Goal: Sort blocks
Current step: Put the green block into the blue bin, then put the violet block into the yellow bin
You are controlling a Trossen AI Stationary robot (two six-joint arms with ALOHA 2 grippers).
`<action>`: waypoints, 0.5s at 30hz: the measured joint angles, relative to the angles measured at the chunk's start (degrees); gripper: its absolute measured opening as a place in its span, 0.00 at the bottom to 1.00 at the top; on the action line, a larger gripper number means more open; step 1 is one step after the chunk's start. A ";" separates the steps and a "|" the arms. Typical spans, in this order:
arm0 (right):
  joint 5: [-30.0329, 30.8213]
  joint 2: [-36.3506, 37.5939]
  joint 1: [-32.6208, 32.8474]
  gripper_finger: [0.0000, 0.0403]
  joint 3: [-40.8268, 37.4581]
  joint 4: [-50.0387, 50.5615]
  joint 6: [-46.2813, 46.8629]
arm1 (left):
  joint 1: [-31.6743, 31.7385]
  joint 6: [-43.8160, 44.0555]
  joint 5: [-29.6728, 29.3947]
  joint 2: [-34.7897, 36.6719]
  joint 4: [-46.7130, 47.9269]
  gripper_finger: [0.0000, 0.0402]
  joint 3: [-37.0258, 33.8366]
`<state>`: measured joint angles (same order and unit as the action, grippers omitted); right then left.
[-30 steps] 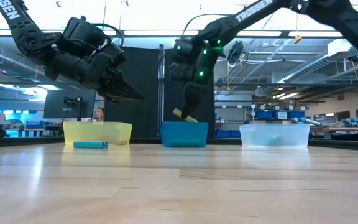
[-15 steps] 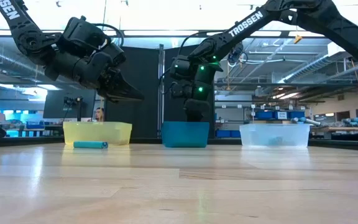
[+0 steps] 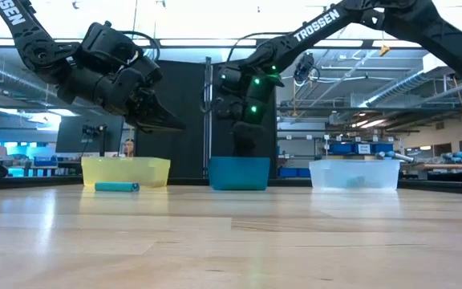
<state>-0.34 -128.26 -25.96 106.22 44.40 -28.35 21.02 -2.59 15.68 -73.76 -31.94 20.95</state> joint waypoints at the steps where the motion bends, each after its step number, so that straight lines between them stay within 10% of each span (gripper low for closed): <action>1: 0.30 0.02 0.22 0.50 0.79 0.47 0.10 | 0.00 -0.03 0.00 0.00 0.00 0.02 0.00; 7: 0.72 0.53 1.60 0.42 4.19 4.61 0.76 | 0.00 -0.09 0.73 0.68 0.45 0.02 0.00; 15: -7.02 3.02 3.28 0.03 4.26 3.66 3.63 | 0.00 1.34 6.07 6.99 1.39 0.02 0.02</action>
<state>-7.36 -125.24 -22.68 110.48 48.06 -24.72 21.02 -1.26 21.75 -66.77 -30.55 20.97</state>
